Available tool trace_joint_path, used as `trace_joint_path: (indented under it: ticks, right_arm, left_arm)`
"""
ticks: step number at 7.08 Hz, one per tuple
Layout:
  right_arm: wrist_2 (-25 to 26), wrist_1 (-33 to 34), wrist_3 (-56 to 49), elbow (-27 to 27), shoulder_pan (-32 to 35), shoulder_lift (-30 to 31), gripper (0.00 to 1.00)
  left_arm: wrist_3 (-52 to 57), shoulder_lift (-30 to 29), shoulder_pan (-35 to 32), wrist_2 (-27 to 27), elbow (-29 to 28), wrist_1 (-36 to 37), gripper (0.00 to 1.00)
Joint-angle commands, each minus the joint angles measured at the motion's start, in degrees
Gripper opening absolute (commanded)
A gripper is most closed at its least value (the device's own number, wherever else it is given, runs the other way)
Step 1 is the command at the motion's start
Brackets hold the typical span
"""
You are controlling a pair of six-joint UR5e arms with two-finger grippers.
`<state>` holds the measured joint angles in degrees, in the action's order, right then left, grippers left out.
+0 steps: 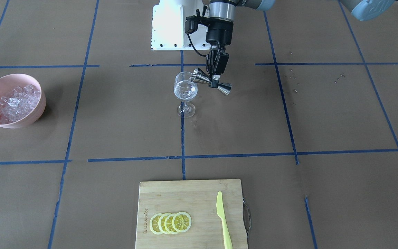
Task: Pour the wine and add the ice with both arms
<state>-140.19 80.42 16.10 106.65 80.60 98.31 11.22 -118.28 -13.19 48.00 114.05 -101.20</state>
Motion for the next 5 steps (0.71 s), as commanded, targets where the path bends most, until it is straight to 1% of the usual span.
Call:
trace_joint_path:
  ticks: [1, 2, 3, 5]
  right_arm:
    - [0.00, 0.00, -0.01, -0.12, 0.00, 0.04, 1.00]
    - [0.00, 0.00, -0.01, -0.21, 0.00, 0.04, 1.00]
    - [0.00, 0.00, 0.08, -0.21, 0.00, 0.04, 1.00]
    - [0.00, 0.09, 0.08, -0.30, 0.00, 0.04, 1.00]
  left_arm:
    - [4.51, -3.61, -0.17, -0.02, 0.21, 6.25, 0.00]
    - [4.95, -3.54, -0.17, -0.02, 0.30, 6.80, 0.00]
    - [9.13, -3.97, -0.17, -0.10, 0.39, 8.89, 0.00]
    - [13.62, -4.33, -0.61, -0.10, 0.39, 9.88, 0.00]
